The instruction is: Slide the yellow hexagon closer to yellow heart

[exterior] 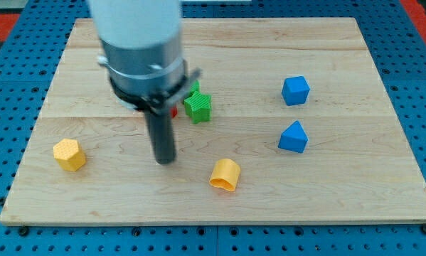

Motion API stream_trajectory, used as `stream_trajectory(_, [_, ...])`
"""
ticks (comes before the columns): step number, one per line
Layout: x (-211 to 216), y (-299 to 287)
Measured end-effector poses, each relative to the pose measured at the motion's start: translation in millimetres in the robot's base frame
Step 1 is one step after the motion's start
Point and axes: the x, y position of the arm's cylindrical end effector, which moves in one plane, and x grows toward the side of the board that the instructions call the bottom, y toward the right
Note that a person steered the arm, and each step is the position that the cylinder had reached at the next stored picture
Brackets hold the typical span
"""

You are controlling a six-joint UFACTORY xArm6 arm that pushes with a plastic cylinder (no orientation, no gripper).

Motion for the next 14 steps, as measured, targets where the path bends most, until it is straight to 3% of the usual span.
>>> stream_trajectory(1, [-25.3, -88.4])
stream_trajectory(2, [-18.0, -139.9])
stream_trajectory(3, [-32.9, -136.7])
stream_trajectory(5, [21.4, -111.0])
stream_trajectory(7, [16.5, -181.8])
stream_trajectory(8, [64.7, -153.6])
stream_trajectory(10, [45.6, 55.8])
stream_trajectory(12, [41.6, -38.4])
stream_trajectory(14, [12.5, 57.1])
